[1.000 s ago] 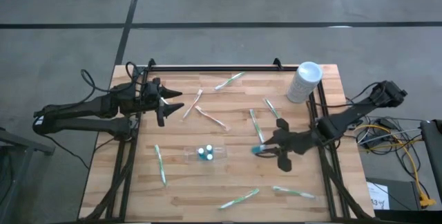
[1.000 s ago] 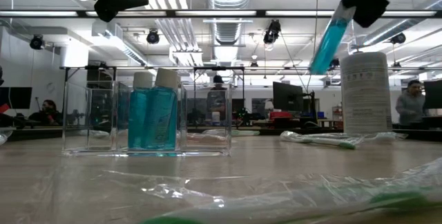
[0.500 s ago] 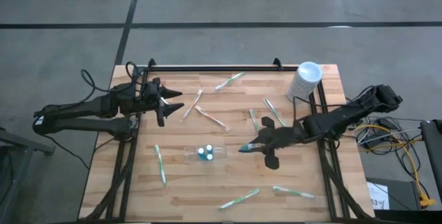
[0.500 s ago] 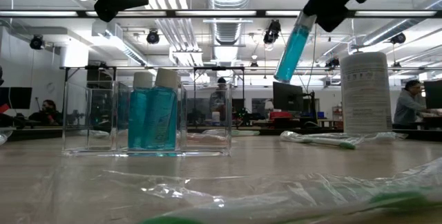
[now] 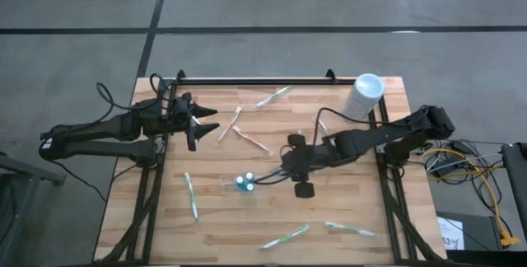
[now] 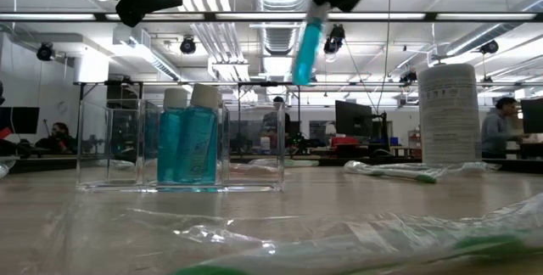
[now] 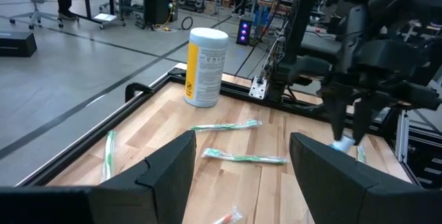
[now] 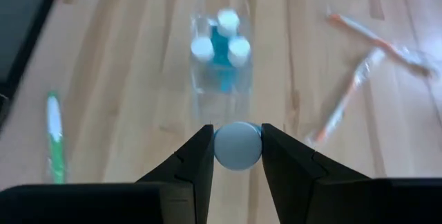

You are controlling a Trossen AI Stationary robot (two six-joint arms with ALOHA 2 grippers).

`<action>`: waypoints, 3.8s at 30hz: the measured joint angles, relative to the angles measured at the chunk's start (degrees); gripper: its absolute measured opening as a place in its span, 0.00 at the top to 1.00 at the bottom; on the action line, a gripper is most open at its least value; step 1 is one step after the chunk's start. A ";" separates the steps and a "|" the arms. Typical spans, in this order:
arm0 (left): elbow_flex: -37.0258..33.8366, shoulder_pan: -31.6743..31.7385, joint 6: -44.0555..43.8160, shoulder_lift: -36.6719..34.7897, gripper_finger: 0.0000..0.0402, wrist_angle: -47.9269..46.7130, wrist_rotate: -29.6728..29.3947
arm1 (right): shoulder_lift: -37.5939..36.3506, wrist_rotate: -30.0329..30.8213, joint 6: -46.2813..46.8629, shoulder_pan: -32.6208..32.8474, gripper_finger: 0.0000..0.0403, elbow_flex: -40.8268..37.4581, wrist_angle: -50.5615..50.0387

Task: Pick & Place toothbrushing station
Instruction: Put the blue mouthwash into the transparent organizer

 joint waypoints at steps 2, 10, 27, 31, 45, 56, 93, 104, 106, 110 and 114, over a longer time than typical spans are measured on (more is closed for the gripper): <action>0.01 -0.01 0.01 0.00 0.40 0.01 -0.02 | 1.72 -2.04 -0.48 -0.90 0.73 2.21 -0.16; 0.00 -0.02 0.01 0.01 0.40 0.00 -0.04 | 9.48 -4.01 -5.60 -2.07 0.73 12.52 0.28; 0.00 0.00 0.00 0.01 0.40 0.02 -0.24 | 23.04 -7.72 -7.09 -3.53 0.73 29.66 -4.74; 0.00 0.00 0.00 0.03 0.40 0.00 -0.22 | 24.30 -12.82 -4.46 -3.66 0.73 32.68 -6.58; 0.00 -0.01 0.00 0.05 0.40 0.00 -0.17 | 27.44 -15.96 -4.26 -3.62 0.73 34.00 -6.10; 0.00 -0.02 0.00 0.08 0.40 -0.01 0.00 | 30.85 -15.93 -5.58 -3.64 0.73 34.26 -5.53; 0.00 -0.02 0.02 0.10 0.40 0.00 -0.24 | 28.78 -15.36 -5.38 -4.60 0.73 34.18 -13.49; 0.00 -0.02 0.00 0.10 0.40 0.00 -0.19 | 29.98 -15.57 -5.48 -4.60 0.73 34.18 -12.08; 0.00 -0.02 0.01 0.10 0.40 0.00 0.02 | 30.28 -15.55 -5.55 -4.60 0.73 34.16 -12.07; 0.00 0.00 0.00 0.10 0.40 0.00 0.02 | 30.48 -15.54 -5.37 -4.60 0.73 34.11 -12.14; 0.00 0.00 0.00 0.10 0.40 0.00 0.00 | 30.43 -15.50 -5.19 -4.60 0.73 34.14 -13.15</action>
